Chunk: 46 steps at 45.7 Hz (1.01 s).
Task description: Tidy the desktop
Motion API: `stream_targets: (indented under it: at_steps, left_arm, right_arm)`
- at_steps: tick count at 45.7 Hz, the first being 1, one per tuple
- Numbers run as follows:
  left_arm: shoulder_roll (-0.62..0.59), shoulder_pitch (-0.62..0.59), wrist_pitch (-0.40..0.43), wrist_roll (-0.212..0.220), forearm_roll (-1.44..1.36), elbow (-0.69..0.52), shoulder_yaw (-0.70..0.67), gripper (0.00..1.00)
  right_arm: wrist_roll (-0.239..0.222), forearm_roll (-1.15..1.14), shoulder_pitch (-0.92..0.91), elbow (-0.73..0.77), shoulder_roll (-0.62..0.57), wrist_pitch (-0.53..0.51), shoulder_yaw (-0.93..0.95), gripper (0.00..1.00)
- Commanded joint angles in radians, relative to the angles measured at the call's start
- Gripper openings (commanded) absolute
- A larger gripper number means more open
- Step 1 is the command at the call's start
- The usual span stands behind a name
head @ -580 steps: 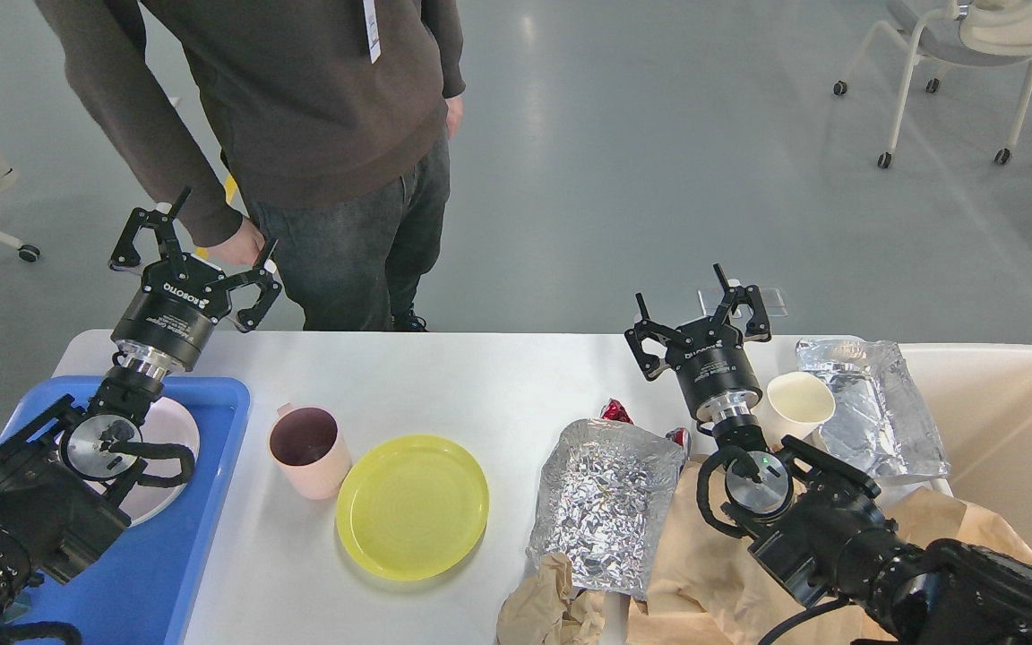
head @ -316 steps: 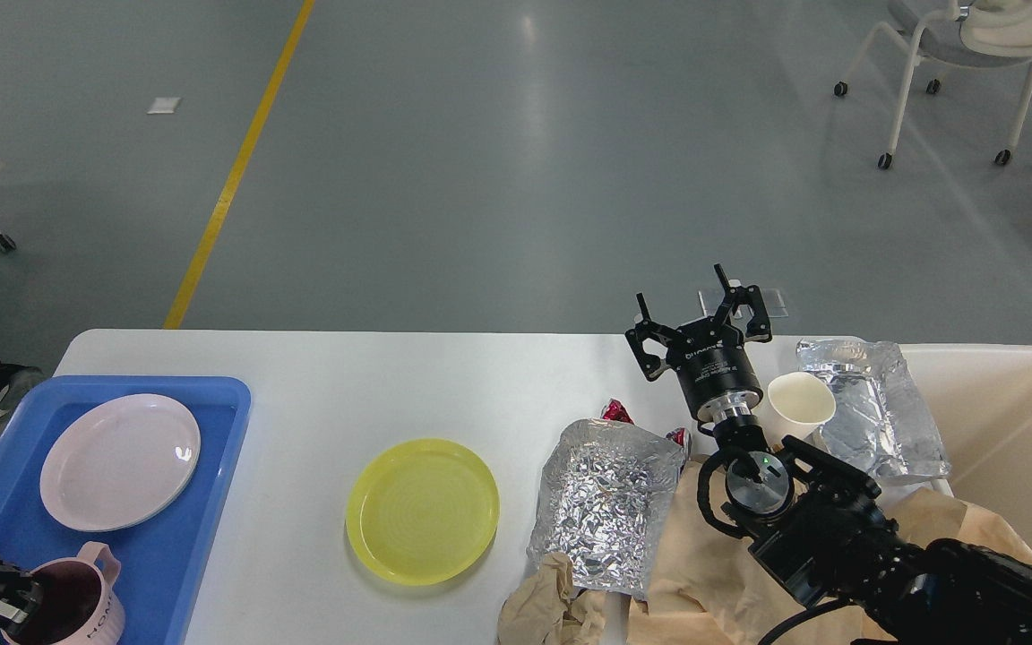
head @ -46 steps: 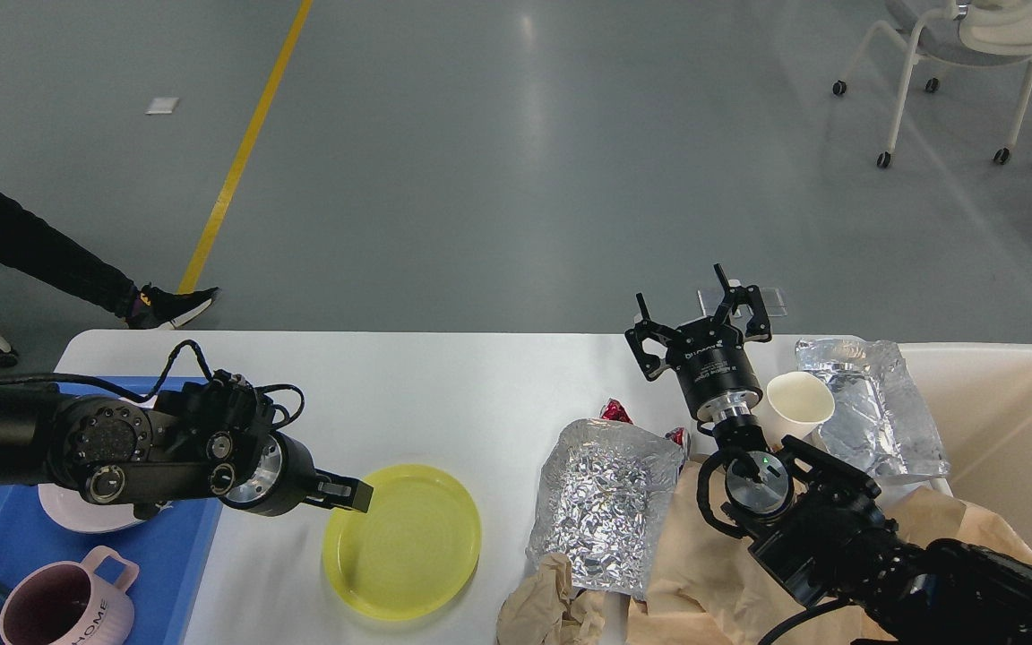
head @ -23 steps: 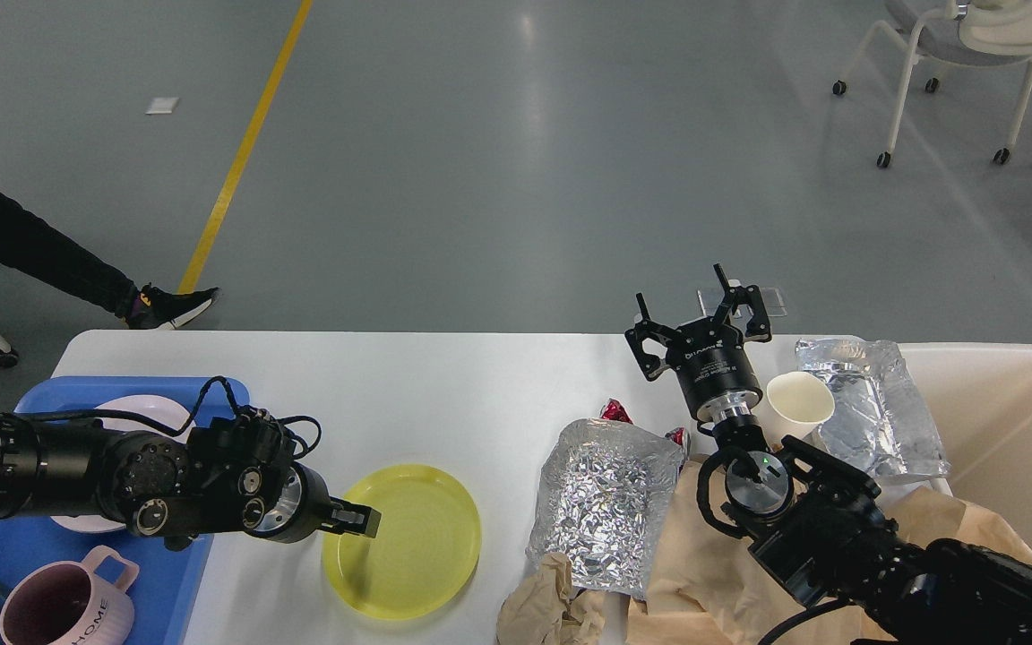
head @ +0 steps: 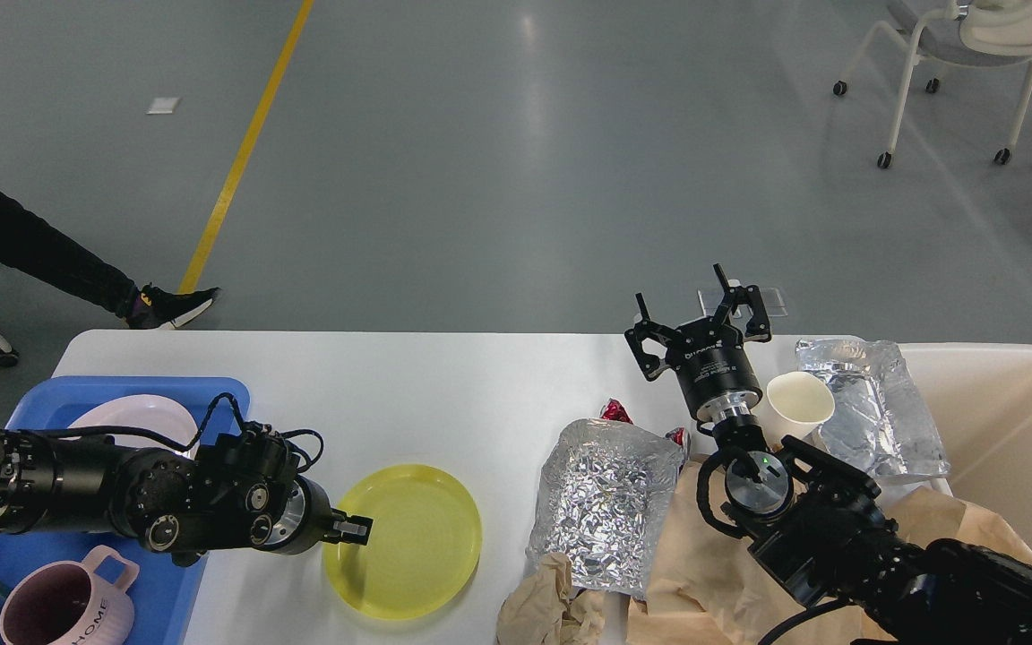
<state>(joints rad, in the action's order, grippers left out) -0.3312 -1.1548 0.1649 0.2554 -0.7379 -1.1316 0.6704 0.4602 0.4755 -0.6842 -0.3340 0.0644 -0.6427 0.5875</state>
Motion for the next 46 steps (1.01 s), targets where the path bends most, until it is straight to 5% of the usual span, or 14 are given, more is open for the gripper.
stream_targets:
  at_steps: [1,6,11,31,39,46]
  left_arm:
    - [0.000,0.003,-0.001,0.004,0.000,0.001,0.000,0.40]
    - [0.001,0.004,-0.002,0.005,0.000,0.001,0.000,0.31]
    - [0.001,0.003,-0.004,0.004,0.000,0.001,-0.002,0.00]
    - [-0.063,-0.074,0.024,-0.011,-0.003,-0.063,-0.017,0.00]
    - [-0.256,-0.311,0.195,-0.013,0.006,-0.224,-0.098,0.00]
    - [-0.419,-0.508,0.424,-0.013,0.006,-0.241,-0.213,0.00]
  right_arm:
    - [0.000,0.000,0.000,0.001,0.000,0.000,0.000,1.00]
    - [0.000,0.000,0.000,0.001,0.000,0.000,0.000,1.00]
    - [0.000,0.000,0.000,0.001,0.000,0.000,0.000,1.00]
    - [0.000,0.000,0.000,0.001,0.000,0.000,0.000,1.00]
    - [0.000,0.000,0.000,0.001,0.000,0.000,0.000,1.00]
    - [0.000,0.000,0.000,0.001,0.000,0.000,0.000,1.00]
